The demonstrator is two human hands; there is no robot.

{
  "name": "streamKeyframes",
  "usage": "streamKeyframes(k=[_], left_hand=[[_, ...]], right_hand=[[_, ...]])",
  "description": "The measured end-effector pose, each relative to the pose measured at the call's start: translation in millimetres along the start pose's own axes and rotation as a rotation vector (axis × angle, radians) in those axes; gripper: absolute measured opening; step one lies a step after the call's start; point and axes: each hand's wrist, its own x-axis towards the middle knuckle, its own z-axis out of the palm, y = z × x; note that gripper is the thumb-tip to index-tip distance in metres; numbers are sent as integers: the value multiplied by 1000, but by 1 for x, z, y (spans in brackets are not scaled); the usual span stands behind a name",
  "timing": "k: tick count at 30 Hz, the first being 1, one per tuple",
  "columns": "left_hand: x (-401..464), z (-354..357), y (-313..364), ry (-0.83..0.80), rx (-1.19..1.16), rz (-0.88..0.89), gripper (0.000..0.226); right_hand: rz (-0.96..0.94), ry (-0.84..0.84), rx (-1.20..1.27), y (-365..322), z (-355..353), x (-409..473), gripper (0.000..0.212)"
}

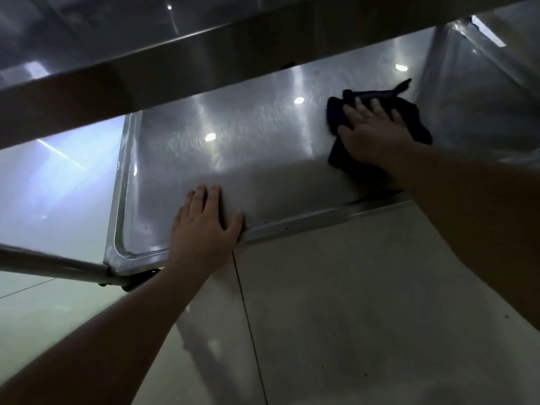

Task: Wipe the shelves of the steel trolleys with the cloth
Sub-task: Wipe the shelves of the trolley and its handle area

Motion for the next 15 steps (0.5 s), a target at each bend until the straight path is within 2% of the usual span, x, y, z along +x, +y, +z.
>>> streamKeyframes(k=[5,8,11,15], left_hand=[[-1,0,3,22,-23,-21,77],[-1,1,4,55,-54,-20,75],[-2,2,1,42,-43,-18,77],[-1,5,-4,52,-23,-13,79]], right_hand=[[-494,-44,-96,-123,32,-24,65],[-768,-86,-206,-149,48,-37,63],[-737,-81,-169,-139,38,-21,63],[-360,23,-80,-87,7,28,64]])
